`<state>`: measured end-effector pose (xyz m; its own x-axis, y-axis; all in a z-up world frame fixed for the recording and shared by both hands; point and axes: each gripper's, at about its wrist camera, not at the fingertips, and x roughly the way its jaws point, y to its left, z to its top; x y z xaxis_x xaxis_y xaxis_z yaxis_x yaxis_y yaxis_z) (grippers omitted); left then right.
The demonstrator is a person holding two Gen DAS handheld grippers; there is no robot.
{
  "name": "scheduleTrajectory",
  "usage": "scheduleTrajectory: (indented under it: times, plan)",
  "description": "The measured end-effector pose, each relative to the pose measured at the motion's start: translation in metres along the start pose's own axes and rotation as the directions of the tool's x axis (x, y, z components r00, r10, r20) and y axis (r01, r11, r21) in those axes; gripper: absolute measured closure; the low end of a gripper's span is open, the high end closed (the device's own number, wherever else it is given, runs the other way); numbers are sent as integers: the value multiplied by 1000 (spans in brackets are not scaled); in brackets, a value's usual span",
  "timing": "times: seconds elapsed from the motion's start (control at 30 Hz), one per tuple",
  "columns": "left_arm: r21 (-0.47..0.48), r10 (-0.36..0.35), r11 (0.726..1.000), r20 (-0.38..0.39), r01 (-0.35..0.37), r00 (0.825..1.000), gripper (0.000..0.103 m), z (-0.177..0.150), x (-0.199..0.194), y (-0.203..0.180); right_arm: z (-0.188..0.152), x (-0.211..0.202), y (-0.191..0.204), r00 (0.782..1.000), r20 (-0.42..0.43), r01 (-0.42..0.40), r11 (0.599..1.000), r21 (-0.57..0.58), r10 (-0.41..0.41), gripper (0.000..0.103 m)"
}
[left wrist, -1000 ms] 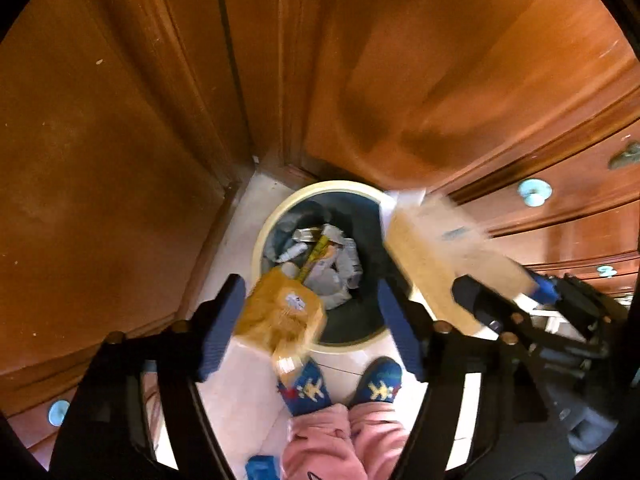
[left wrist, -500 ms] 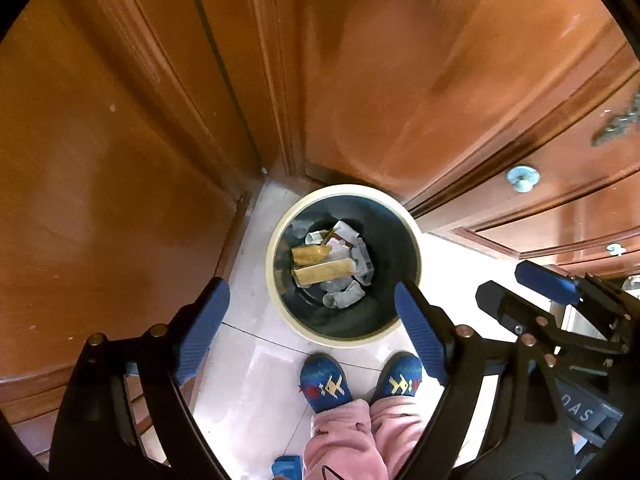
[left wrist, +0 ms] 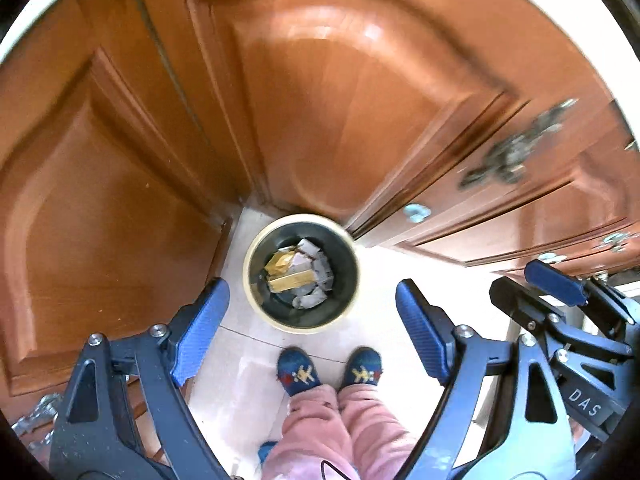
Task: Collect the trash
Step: 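Raise both tools back up to the remaining counter trash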
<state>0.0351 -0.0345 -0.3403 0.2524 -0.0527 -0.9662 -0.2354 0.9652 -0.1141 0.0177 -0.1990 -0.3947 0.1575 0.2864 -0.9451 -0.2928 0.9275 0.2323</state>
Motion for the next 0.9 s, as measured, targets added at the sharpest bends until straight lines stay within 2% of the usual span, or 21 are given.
scheduleTrajectory:
  times: [0.1,0.3,0.5,0.63,0.9]
  plan:
    - [18,-21,1000,17,21,1000,20,12,-39,-16,15,-47,-5,1000,29,9,1000,1,-9,49]
    - [129,-19,992,87,8,996,20,34,-121,-47,30,-141,0,993,116,19,1000,2,-19,44]
    - [211,-17,977,202,-26,979,20,56,-204,-57,50,-224,7,976,216,27,1000,4,-28,44]
    - [251,-23,966,306,-58,952,20,73,-258,-56,62,-264,15,950,309,58,998,-6,-54,43]
    - [279,-45,956,457,-95,888,20,102,-339,-46,96,-342,38,872,481,109,994,-22,-85,41]
